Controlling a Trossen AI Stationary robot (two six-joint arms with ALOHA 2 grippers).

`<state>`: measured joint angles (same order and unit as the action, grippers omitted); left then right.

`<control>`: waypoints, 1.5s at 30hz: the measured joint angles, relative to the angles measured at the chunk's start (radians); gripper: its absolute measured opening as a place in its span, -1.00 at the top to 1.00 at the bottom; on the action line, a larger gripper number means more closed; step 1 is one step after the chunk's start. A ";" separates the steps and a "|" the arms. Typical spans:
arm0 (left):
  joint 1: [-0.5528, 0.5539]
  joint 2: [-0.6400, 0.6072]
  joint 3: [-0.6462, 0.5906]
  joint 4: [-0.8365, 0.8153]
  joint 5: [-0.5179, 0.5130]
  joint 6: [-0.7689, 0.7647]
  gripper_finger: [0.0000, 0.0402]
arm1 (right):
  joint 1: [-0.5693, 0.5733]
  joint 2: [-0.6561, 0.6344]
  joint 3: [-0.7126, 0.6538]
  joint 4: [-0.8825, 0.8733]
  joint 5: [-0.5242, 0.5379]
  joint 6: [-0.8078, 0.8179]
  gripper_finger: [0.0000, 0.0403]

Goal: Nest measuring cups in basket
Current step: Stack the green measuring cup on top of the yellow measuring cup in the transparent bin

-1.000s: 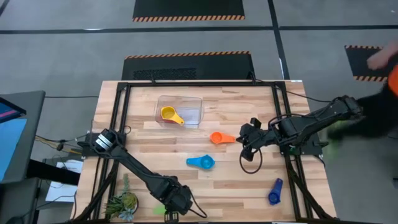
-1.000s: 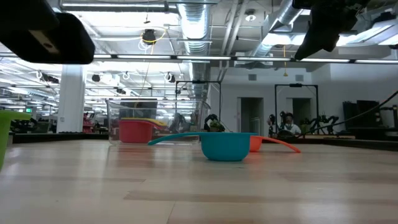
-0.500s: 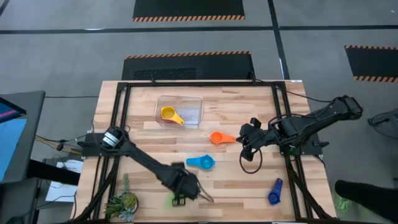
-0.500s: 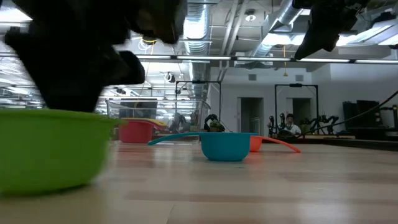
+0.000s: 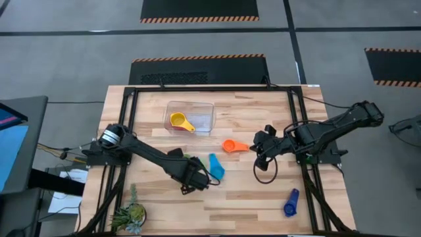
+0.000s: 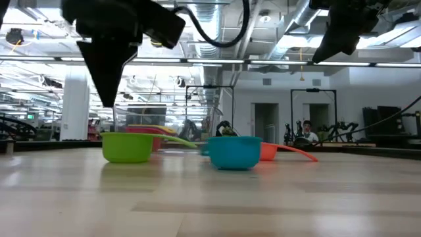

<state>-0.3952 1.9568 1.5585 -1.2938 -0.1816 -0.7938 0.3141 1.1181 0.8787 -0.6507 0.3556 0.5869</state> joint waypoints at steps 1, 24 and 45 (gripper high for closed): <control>-0.002 -0.010 0.000 -0.002 -0.005 -0.019 1.00 | 0.000 0.000 0.000 0.000 0.001 0.000 0.87; -0.211 -0.169 0.000 0.011 -0.054 -0.158 1.00 | -0.022 0.000 0.000 0.273 0.010 -0.162 0.87; -0.338 -0.839 -0.653 0.351 -0.289 -0.214 1.00 | -0.212 0.607 0.621 0.442 -0.202 -0.462 0.85</control>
<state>-0.7334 1.1178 0.9060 -0.9427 -0.4710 -1.0075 0.1021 1.7252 1.4998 -0.2085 0.1539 0.1246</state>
